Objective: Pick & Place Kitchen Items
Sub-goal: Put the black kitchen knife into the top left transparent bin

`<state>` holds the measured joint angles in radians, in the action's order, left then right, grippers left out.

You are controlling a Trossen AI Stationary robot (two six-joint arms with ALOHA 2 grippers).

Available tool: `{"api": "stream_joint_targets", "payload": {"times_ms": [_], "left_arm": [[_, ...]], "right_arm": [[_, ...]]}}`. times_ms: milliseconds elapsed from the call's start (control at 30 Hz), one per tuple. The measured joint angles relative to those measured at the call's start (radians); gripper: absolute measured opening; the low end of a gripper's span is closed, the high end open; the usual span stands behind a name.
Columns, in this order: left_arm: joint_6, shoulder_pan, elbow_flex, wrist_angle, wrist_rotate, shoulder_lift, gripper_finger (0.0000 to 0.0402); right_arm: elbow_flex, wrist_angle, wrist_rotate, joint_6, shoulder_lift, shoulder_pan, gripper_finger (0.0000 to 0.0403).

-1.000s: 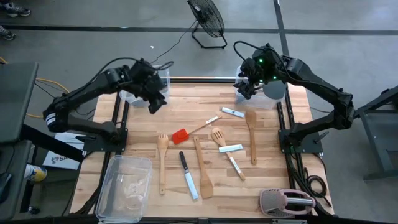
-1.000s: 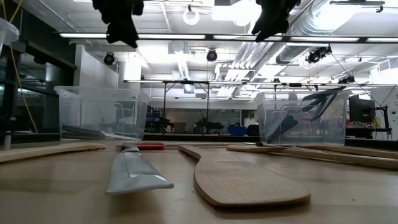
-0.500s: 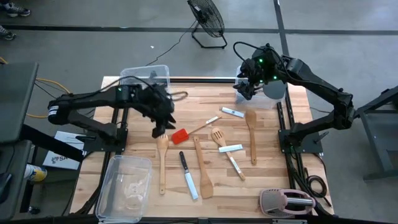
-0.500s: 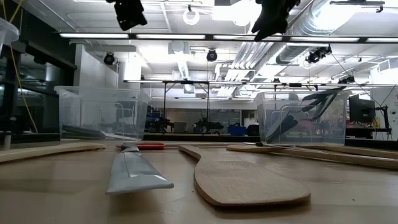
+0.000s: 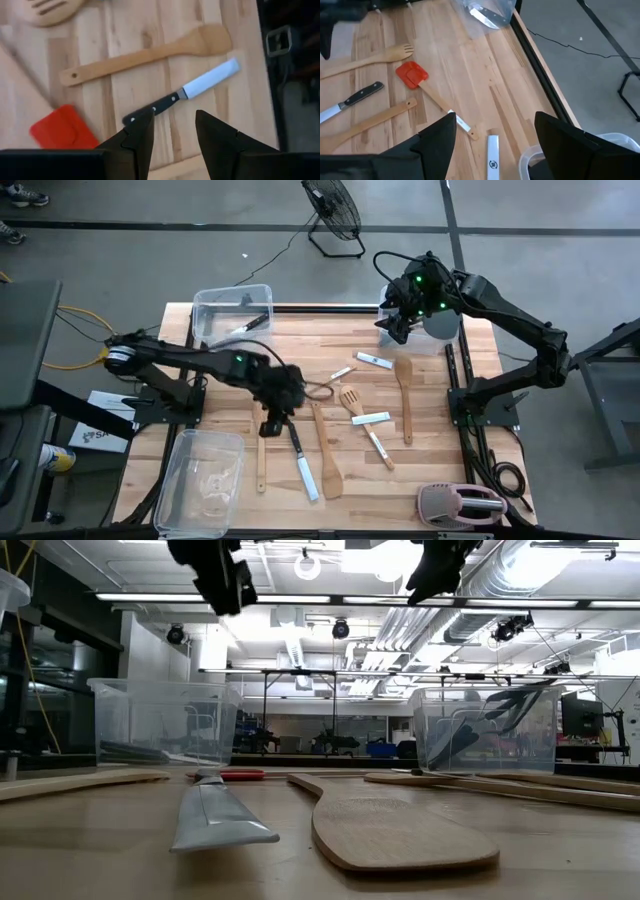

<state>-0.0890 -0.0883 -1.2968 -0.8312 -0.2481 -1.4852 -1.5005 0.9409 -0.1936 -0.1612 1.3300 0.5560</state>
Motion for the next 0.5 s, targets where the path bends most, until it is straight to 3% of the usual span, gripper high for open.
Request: {"api": "stream_joint_targets", "payload": {"times_ms": [333,500], "left_arm": [[0.354,-0.064,-0.001,0.030,0.030,-0.183,0.0146],[0.569,-0.078,-0.001,0.026,0.056,-0.238,0.0183]], "right_arm": [[0.000,0.005,0.004,0.004,0.000,0.000,0.0261],[0.000,0.015,0.006,0.007,0.000,0.000,0.0261]]}}
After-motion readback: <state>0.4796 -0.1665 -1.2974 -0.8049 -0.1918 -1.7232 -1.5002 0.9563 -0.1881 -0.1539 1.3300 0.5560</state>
